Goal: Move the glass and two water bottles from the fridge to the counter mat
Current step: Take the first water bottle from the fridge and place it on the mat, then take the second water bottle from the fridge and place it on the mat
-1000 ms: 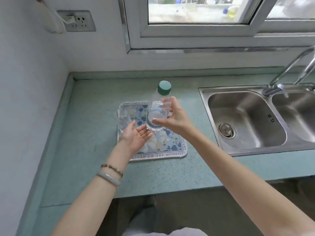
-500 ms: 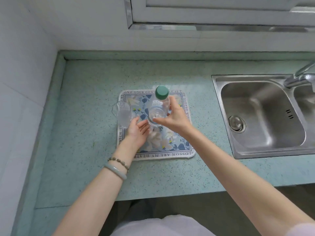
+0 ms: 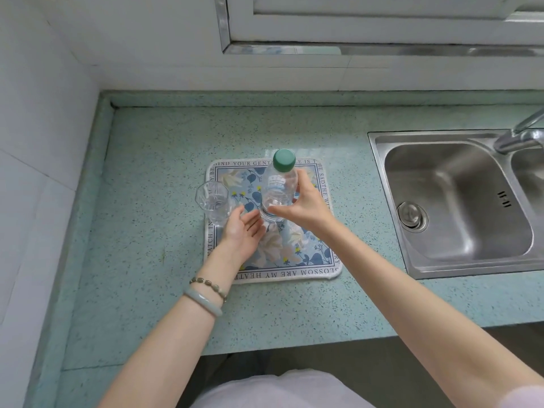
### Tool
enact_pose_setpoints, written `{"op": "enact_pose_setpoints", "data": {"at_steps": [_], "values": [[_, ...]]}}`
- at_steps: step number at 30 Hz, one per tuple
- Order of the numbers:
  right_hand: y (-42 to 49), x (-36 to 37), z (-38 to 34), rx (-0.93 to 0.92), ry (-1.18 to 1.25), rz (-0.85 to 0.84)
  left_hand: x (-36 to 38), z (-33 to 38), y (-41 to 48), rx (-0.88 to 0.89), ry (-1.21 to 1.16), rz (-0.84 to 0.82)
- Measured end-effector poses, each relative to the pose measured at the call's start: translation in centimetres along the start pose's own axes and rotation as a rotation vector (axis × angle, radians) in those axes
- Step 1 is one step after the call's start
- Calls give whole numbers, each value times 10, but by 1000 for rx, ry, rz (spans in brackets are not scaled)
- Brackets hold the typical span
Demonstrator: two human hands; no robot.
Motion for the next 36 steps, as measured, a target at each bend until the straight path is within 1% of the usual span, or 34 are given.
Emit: {"op": "enact_pose_setpoints", "data": {"at_steps": [8,13,16,18,22,25,29,33,36], "values": [[-12,-8,6,29,12,-77,-5,-7,-15,20,43,-7],[-41,-37,6,38,19,5,10,-34,-33,-30,0,-22],[-70,-61,0,18,5,75,36,-60,-47,-52,50,-101],[-98,-80,-6,0,24,139,64,-70,-58,-5,114,-194],[-171,-123,-15,-68,85,304,130,-76,-88,164,362,-424],[-235,-158,-16,-78,113,438,180,-79,-120,291,546,-579],[-325,-199,-15,-100,151,612,248,-98,-171,463,736,-851],[-425,-227,-16,-138,158,798,306,-143,-233,610,890,-1089],[-511,-240,-16,-164,169,981,343,-199,-282,613,947,-1263]]}}
Point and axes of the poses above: each hand's wrist, its own y-axis towards the middle knuckle, its own x-axis out of the palm, z = x × y, the point moved 5 cm from there along y, towards the middle knuckle, and after that the axes turned 9 degrees about -z, right-handed, at the moved point
